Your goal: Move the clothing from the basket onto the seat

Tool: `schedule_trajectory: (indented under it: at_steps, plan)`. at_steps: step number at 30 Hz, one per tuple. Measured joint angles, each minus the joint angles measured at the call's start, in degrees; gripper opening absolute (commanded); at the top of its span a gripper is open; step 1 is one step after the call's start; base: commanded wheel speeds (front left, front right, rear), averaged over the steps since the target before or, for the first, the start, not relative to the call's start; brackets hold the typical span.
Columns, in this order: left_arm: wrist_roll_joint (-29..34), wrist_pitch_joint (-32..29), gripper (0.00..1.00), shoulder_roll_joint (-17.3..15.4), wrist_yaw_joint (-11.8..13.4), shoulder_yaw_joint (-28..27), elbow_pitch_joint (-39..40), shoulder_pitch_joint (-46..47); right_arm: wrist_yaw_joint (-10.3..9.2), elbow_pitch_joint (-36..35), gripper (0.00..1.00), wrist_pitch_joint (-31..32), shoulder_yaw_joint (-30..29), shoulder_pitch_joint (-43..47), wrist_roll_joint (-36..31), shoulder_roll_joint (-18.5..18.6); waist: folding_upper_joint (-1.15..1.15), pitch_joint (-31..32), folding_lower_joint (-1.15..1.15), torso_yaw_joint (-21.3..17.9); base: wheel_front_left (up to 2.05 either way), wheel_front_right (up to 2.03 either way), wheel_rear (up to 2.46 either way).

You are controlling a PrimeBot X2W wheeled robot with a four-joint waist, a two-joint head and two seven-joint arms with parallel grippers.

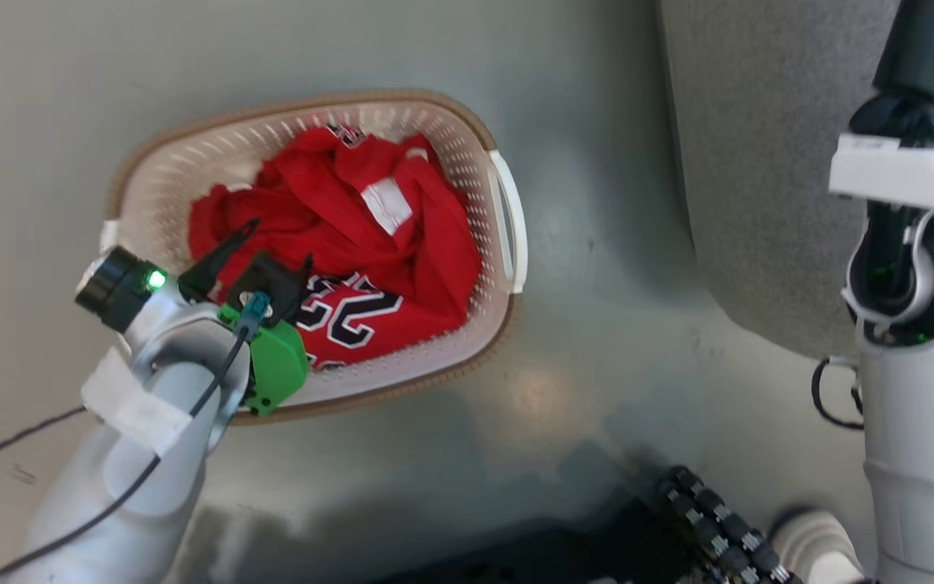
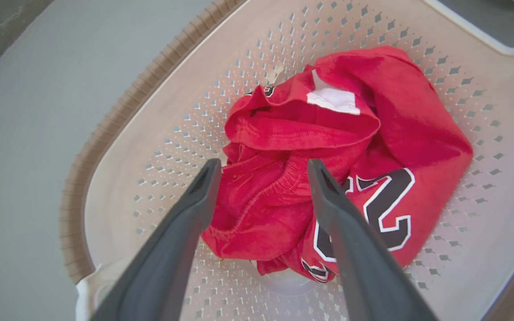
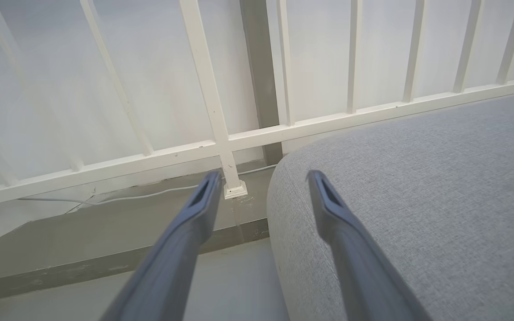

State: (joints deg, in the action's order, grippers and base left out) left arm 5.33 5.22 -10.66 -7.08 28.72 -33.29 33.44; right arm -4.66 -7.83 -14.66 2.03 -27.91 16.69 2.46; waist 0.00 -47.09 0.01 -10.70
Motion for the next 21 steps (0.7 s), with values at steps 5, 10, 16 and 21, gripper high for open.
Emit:
schedule_trajectory:
  at_steps: [5, 10, 16, 21]
  plan:
    - [0.0, -0.7, 1.00, -0.9, -0.3, 2.5, -2.8, 2.6, -0.05, -0.2, 1.00, 0.0, 0.1, -2.6, 0.5, 0.1, 0.00, -3.9, 0.00, -1.2, 0.00, 0.00, 0.00]
    - [-0.9, -1.2, 1.00, -0.9, -0.3, 6.9, -5.2, 3.3, -0.57, 0.0, 1.00, 0.0, 0.5, -3.6, 0.8, 0.1, 0.00, -6.7, 0.00, -2.3, 0.00, 0.00, 0.00]
    - [-3.3, -2.2, 1.00, -1.1, -0.3, 10.9, -7.7, 4.5, -0.98, 0.6, 1.00, 0.0, 1.5, -4.7, 1.6, 0.1, 0.00, -8.2, -0.01, -3.6, 0.00, 0.00, 0.00]
    - [-4.7, -3.5, 1.00, -1.7, -0.3, 12.4, -9.4, 6.5, -0.99, 0.6, 1.00, 0.0, 2.3, -5.5, 2.2, 0.1, 0.00, -9.2, -0.01, -4.6, 0.00, 0.00, 0.00]
